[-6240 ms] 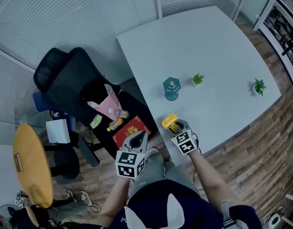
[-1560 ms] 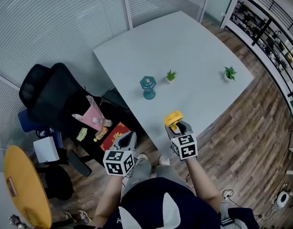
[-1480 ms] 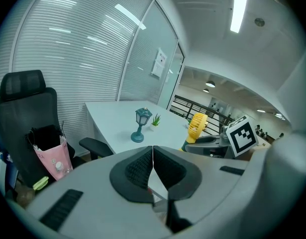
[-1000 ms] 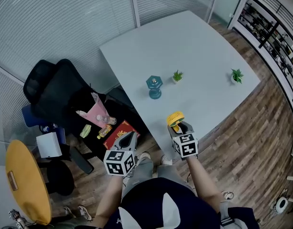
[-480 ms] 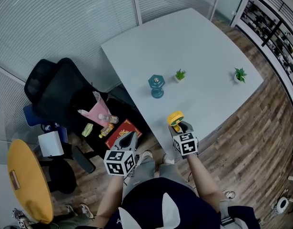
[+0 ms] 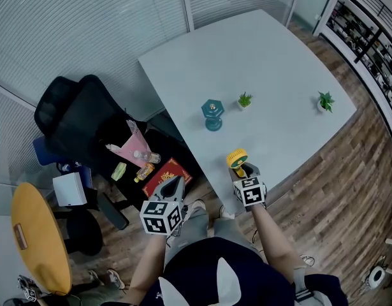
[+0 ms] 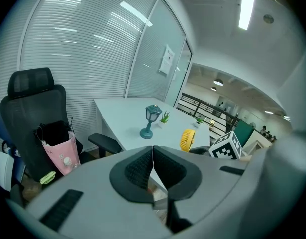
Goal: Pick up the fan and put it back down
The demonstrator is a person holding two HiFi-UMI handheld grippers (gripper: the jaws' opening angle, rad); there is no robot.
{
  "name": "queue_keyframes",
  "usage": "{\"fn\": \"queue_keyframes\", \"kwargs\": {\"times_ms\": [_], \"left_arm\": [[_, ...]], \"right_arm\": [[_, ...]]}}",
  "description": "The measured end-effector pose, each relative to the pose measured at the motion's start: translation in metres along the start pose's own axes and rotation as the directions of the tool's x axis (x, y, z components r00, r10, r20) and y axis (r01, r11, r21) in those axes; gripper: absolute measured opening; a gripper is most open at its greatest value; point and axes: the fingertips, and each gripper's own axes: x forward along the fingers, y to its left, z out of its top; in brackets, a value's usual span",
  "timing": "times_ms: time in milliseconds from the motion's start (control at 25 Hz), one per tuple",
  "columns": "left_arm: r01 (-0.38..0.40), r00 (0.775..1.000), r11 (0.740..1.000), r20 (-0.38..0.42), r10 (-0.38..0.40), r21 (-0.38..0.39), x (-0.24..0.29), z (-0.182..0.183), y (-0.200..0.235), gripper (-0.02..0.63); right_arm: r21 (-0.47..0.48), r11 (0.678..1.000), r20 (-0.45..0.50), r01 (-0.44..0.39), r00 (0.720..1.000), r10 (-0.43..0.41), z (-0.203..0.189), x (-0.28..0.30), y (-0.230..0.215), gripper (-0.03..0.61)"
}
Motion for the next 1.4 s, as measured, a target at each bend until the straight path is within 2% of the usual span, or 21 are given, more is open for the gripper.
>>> {"fn": "queue_keyframes", "kwargs": {"times_ms": [240,1400], "left_arm": [[-0.002,1.000,1.000,-0.006,0.002,0.000,0.003,-0.001,-0.002,0.021],[0.036,0.999,0.999,-0.036,-0.035,0.033,0.009,-0.006,-0.017,0.021]], "right_arm": [[-0.043,0.999,0.036,-0.005,0.999,0.006,-0.003,0.007,0.003,0.170],[-0.130,0.991,0.009,-0.023,1.000,0.024,-0.029,0.003,0.011,0.172]]}}
